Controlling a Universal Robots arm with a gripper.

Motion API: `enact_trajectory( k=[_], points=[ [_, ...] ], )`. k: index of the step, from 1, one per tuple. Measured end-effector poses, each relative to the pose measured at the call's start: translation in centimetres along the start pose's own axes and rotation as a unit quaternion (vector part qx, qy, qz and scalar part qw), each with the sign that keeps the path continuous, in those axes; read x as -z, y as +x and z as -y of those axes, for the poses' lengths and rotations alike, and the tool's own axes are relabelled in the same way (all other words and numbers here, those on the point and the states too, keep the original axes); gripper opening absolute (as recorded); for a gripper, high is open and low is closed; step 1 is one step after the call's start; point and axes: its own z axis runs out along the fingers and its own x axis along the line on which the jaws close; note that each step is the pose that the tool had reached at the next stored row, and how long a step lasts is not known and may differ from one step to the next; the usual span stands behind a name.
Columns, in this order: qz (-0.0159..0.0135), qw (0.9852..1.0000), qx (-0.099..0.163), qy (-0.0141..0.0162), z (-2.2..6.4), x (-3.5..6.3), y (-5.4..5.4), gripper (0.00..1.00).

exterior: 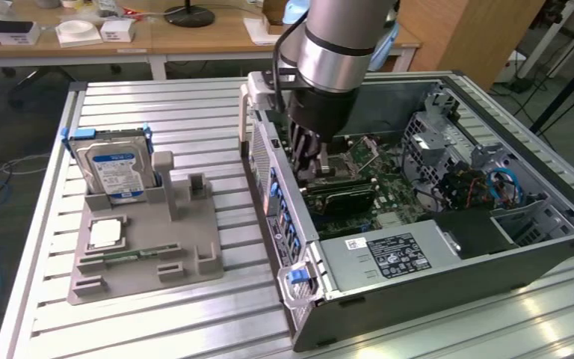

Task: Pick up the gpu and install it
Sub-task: 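Press down on the gpu until it lock into place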

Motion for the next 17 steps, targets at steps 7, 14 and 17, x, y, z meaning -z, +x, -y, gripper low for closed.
enact_trajectory(
  k=[7,14,17],
  points=[
    [-0.0054,1.0,-0.002,0.0001,-0.24,-0.01,0.03,0.11],
    [-0.0057,1.0,-0.002,0.0017,-0.4,-0.14,0.04,0.11],
    [-0.0059,1.0,-0.002,0.0022,-0.4,-0.25,0.04,0.11]
  ],
)
